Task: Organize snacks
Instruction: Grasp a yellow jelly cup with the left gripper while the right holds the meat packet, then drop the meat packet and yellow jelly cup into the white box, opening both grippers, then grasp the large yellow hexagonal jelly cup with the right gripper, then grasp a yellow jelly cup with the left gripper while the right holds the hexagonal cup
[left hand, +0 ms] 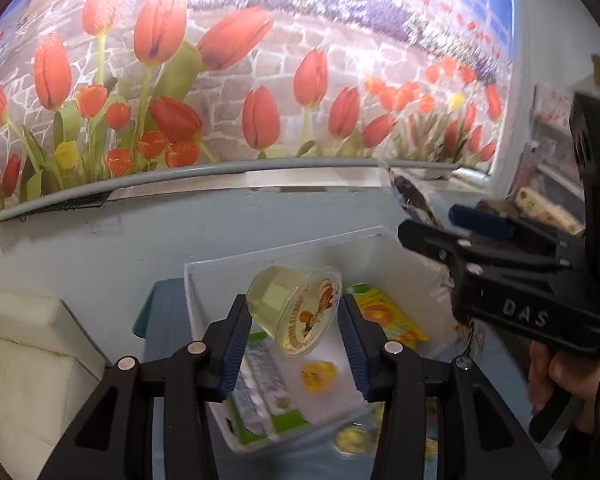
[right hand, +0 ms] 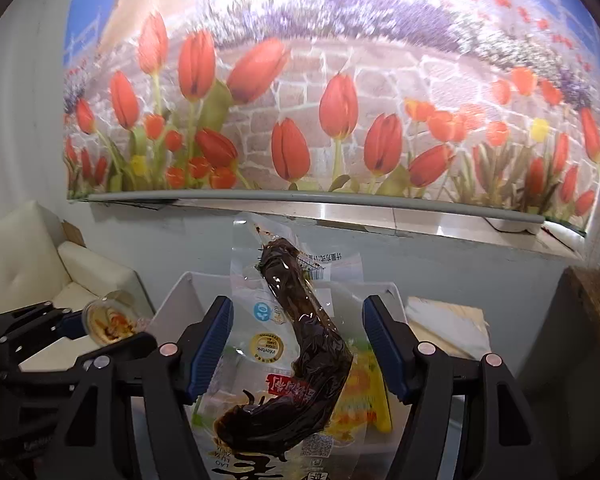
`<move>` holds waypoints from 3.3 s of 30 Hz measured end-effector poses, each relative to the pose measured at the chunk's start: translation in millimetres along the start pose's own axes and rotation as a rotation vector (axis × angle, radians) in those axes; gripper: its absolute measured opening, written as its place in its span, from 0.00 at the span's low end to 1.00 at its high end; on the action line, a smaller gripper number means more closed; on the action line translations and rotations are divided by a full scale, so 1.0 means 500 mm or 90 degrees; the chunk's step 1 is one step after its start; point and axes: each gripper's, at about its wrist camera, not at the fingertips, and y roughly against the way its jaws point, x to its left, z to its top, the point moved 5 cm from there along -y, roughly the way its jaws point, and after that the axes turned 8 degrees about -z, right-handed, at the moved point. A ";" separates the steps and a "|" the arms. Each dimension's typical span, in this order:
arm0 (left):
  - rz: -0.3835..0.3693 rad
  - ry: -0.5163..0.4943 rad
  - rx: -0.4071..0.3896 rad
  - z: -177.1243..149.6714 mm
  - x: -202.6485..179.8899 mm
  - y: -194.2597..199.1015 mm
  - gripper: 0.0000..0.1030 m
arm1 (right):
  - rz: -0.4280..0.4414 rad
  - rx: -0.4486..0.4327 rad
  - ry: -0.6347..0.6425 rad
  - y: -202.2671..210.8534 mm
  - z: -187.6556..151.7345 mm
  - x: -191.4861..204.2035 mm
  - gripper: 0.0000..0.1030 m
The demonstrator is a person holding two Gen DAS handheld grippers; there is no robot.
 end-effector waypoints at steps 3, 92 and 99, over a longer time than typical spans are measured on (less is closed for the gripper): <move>0.008 0.004 0.007 0.000 0.029 -0.029 0.48 | -0.009 0.017 0.001 -0.051 -0.005 0.001 0.71; 0.063 0.212 0.171 -0.306 -0.083 -0.102 1.00 | 0.091 0.129 -0.038 0.212 -0.437 -0.180 0.45; 0.103 0.255 0.195 -0.304 -0.082 -0.163 0.93 | 0.099 0.137 -0.033 0.215 -0.442 -0.186 0.45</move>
